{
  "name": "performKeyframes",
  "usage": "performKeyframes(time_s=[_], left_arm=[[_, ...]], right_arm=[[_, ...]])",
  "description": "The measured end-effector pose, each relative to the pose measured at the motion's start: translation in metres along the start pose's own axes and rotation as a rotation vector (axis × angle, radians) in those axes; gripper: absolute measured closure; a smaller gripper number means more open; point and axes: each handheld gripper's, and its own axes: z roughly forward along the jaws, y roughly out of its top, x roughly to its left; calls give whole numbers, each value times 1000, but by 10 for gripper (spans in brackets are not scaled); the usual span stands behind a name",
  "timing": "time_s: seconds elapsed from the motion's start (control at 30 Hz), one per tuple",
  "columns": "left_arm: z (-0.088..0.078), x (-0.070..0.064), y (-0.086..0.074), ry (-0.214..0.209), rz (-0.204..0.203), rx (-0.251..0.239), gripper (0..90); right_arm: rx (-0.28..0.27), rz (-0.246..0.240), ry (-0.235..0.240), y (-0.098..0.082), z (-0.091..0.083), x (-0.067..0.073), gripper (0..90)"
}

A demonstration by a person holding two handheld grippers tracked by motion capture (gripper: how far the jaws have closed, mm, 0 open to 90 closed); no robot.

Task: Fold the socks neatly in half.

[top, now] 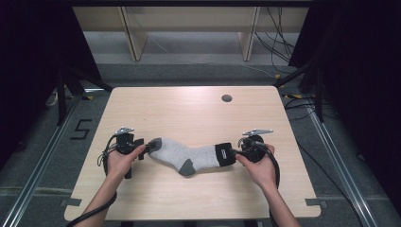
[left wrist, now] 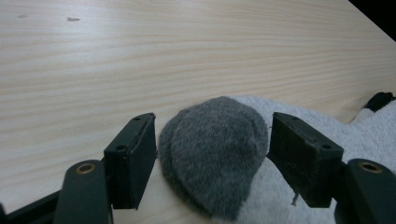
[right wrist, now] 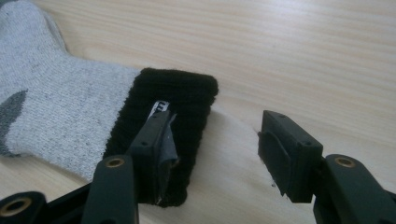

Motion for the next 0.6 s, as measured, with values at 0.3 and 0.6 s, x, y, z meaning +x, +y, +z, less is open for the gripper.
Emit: performKeyframes(time_s=[0.3, 0.6], left_arm=[[18, -3, 0, 36, 55, 87, 333], [19, -4, 0, 34, 68, 111, 470]], right_arm=[[29, -17, -3, 0, 16, 0, 553], [50, -44, 16, 2, 22, 3, 725]])
